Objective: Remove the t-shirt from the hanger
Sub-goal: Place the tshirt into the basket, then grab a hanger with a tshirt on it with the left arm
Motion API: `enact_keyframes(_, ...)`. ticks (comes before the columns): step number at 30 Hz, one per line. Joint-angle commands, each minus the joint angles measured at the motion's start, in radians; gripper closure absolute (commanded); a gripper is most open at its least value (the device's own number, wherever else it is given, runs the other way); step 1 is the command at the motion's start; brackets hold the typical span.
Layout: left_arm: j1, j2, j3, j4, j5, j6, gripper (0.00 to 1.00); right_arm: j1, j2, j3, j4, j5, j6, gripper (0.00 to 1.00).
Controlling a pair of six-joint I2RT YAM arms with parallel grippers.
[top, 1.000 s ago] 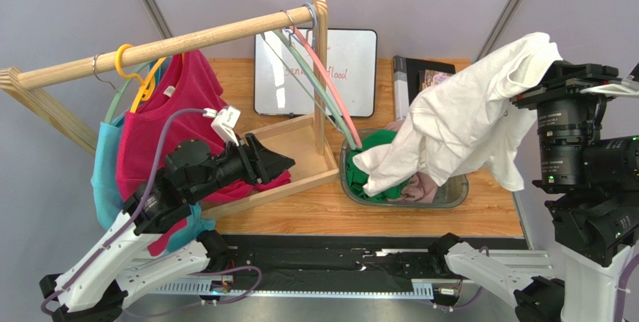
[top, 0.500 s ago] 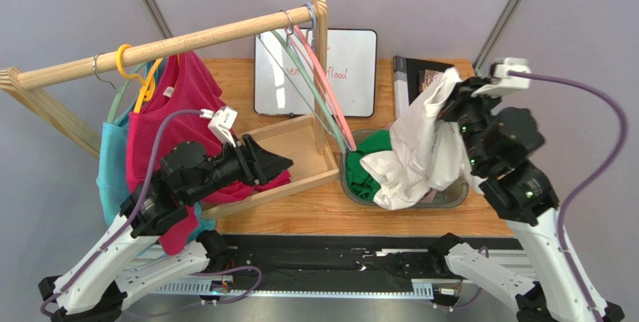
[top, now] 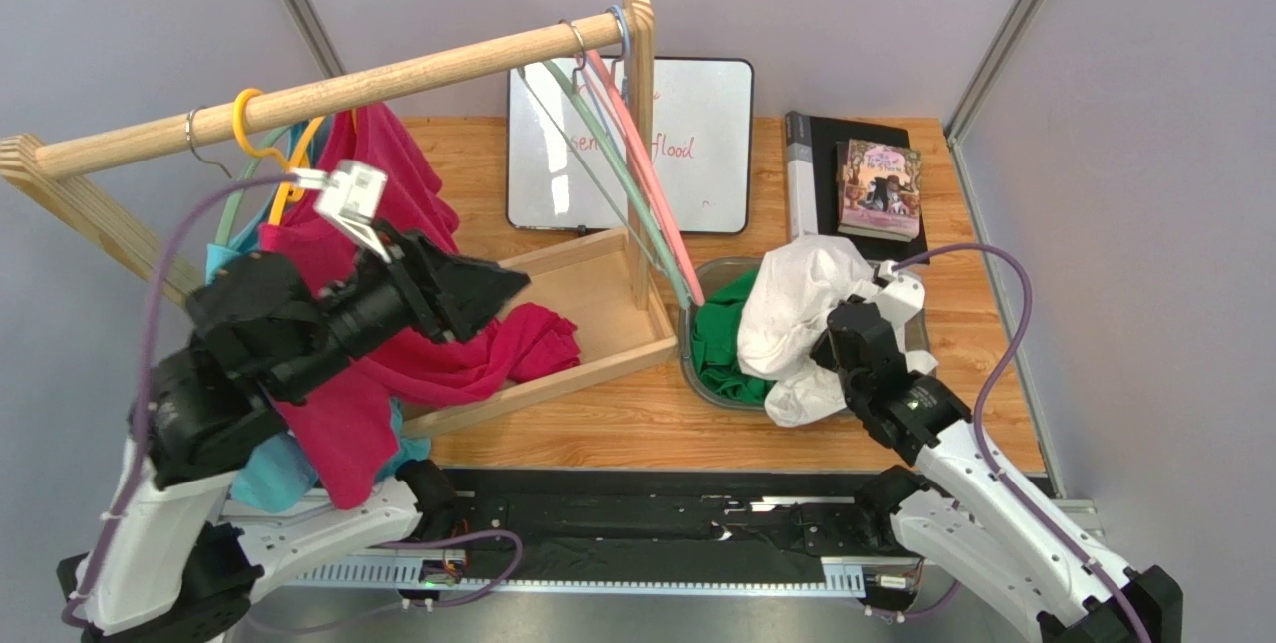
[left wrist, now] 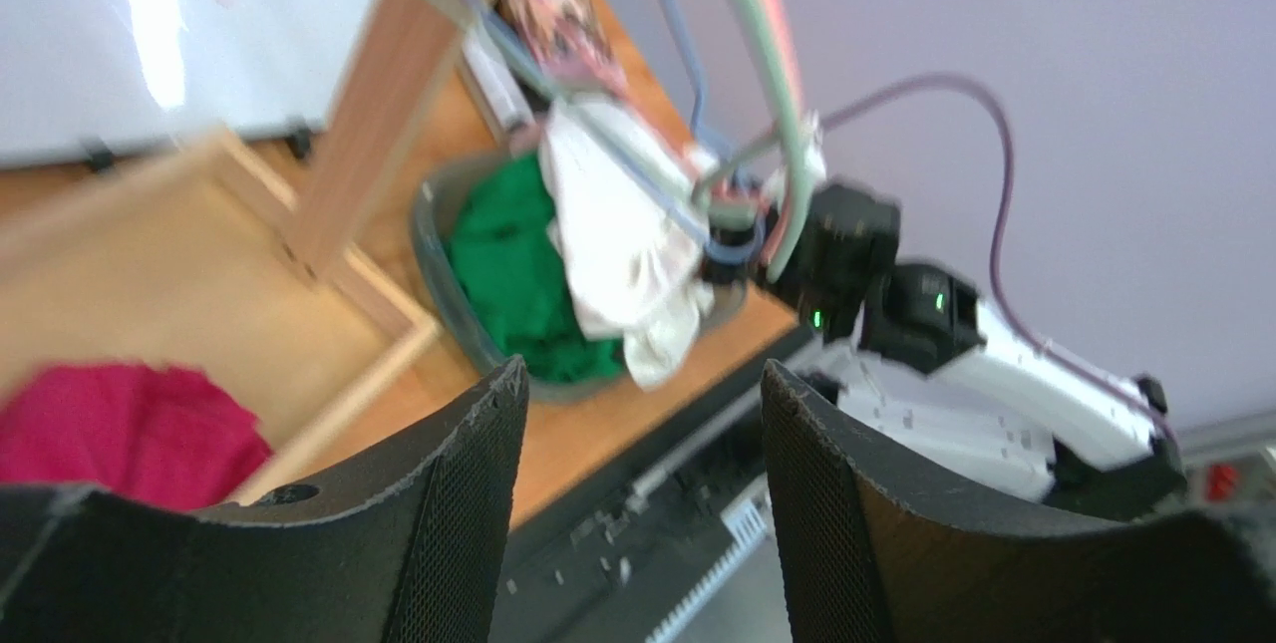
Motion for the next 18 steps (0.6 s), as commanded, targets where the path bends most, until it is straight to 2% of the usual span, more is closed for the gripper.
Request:
enact_keyframes(1,0.001,0.124,0.359,-0.306,-0.256,0.220,0.36,-0.006,-0.032,0.011,-0.040,0.041,0.113,0.85)
enact_keyframes(3,0.003,0.178,0.449,-0.384,-0.350,0.275,0.36,-0.005,-0.060,0.068,-0.098,0.015,0.020,0.72)
enact_keyframes(4,0.001,0.190,0.519,-0.453,-0.439,0.283,0.36,-0.005,-0.071,0.086,-0.119,-0.029,-0.008,0.57)
enact_keyframes(6,0.003,0.210,0.563,-0.499,-0.508,0.307,0.37,-0.003,-0.103,0.135,-0.190,-0.077,-0.045,0.43)
enact_keyframes(7,0.001,0.212,0.586,-0.529,-0.556,0.313,0.37,0.000,-0.115,0.143,-0.202,-0.138,-0.076,0.29)
enact_keyframes(11,0.003,0.200,0.621,-0.567,-0.651,0.315,0.40,0.047,-0.163,0.171,-0.262,-0.261,-0.095,0.05)
enact_keyframes(18,0.001,0.117,0.641,-0.593,-0.797,0.346,0.43,0.241,-0.174,0.217,-0.321,-0.260,-0.032,0.04)
